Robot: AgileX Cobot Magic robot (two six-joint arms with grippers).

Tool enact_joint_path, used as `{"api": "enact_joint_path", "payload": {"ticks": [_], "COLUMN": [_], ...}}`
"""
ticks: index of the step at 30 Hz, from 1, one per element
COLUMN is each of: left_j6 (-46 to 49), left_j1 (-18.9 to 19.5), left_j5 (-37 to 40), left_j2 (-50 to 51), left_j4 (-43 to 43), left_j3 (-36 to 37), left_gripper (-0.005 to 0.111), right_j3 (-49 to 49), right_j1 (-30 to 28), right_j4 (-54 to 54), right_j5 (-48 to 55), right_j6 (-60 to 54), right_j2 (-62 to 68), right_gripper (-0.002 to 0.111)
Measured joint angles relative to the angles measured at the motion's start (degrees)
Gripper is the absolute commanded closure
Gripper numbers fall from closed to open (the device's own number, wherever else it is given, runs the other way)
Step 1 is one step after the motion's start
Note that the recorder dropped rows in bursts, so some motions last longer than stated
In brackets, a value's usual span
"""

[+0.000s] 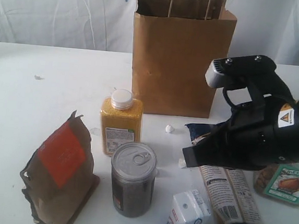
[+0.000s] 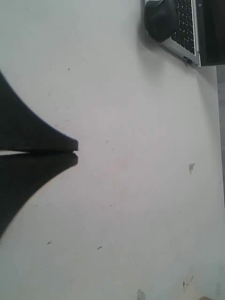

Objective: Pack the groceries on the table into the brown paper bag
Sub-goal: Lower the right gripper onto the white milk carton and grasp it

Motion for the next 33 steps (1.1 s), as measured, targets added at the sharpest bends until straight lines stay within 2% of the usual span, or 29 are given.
{"api": "enact_joint_path", "payload": {"ticks": [1,3,4,5,6,9,12,14,24,33], "left_j6": [0.0,0.0,0.0,0.0,0.0,0.0,0.0,0.0,0.0,0.0], "left_j1": [0.0,0.0,0.0,0.0,0.0,0.0,0.0,0.0,0.0,0.0], "left_j5": [0.0,0.0,0.0,0.0,0.0,0.0,0.0,0.0,0.0,0.0], "left_j2": [0.0,0.0,0.0,0.0,0.0,0.0,0.0,0.0,0.0,0.0], "left_j4": [0.0,0.0,0.0,0.0,0.0,0.0,0.0,0.0,0.0,0.0], "left_j3": [0.0,0.0,0.0,0.0,0.0,0.0,0.0,0.0,0.0,0.0], "left_gripper": [0.107,0.107,0.107,0.107,0.107,0.107,0.107,0.107,0.107,0.107], "right_j3": [0.0,0.0,0.0,0.0,0.0,0.0,0.0,0.0,0.0,1.31], "right_j1": [0.0,0.0,0.0,0.0,0.0,0.0,0.09,0.09,0.22,0.22], "right_j4": [0.0,0.0,0.0,0.0,0.0,0.1,2.99,3.95,10.66,10.66], "right_j5": [-0.24,-1.04,-1.54,-2.53,-3.12,-2.83,4.17,5.24,3.52,3.24], "right_j6": [0.13,0.13,-0.06,-0.47,-0.74,-1.6,-3.65,-4.63,-9.96,-10.5], "right_j2": [0.13,0.46,0.61,0.86,1.0,3.49,8.55,11.14,13.74,16.15], "right_gripper": [0.097,0.081,0.066,0.058,0.045,0.046,0.047,0.047,0.047,0.047]}}
